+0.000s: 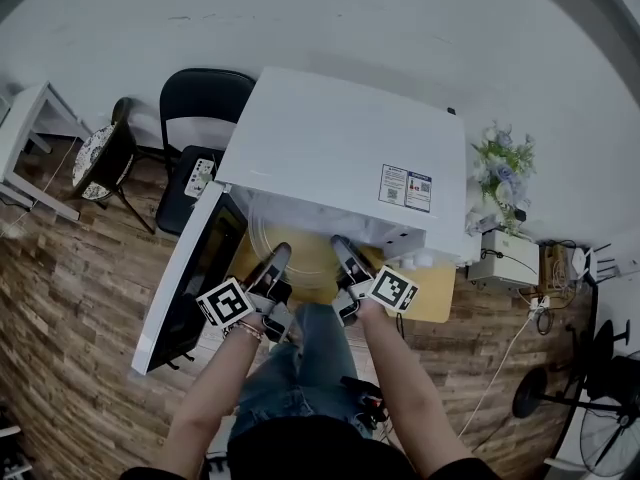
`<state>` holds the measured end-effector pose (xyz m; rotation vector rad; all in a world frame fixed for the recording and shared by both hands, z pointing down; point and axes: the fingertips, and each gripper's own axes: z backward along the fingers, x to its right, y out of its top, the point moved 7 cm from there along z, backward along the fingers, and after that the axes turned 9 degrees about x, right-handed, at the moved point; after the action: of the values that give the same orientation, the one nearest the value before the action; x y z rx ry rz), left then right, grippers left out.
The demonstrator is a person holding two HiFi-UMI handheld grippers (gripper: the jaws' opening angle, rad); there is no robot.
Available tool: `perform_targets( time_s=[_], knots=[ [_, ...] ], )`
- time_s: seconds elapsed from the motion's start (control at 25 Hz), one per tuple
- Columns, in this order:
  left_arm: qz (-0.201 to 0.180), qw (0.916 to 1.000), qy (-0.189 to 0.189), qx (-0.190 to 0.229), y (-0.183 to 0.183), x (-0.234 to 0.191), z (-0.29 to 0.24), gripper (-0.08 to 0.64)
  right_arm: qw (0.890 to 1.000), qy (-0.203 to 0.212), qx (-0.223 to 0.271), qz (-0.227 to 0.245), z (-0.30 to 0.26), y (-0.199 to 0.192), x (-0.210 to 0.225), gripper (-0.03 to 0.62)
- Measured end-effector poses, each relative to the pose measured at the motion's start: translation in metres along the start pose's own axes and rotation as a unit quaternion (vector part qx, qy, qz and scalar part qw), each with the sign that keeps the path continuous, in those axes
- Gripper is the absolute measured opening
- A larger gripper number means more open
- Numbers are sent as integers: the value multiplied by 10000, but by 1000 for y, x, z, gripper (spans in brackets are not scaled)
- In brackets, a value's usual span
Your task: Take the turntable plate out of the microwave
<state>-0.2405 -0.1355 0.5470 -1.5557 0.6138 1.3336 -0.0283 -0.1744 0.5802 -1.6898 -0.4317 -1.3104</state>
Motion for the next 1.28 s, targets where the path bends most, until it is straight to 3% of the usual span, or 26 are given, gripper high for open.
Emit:
perform_targets(
  time_s=[0.2, 0.48, 0.92, 1.08, 1.28],
  knots=[
    [-52, 9999, 43, -123, -2, 1, 10, 34, 9996, 23, 163, 248, 14, -4, -10, 184],
    [-88, 9994, -258, -197, -2, 18, 32, 35, 9937, 160, 160, 1099, 40, -6, -44, 180],
    [-934, 9918, -752, -452, -24, 54, 52, 63, 9875, 200, 142, 1558, 91, -4, -74, 183],
    [-1309, 9870, -801, -470, -35, 74, 63, 72, 9866, 303, 108, 1597, 112, -4, -83, 184],
    [-1500, 9858, -715, -225, -59, 95, 95, 80, 9839, 434, -127, 1730, 143, -6, -100, 186]
  ],
)
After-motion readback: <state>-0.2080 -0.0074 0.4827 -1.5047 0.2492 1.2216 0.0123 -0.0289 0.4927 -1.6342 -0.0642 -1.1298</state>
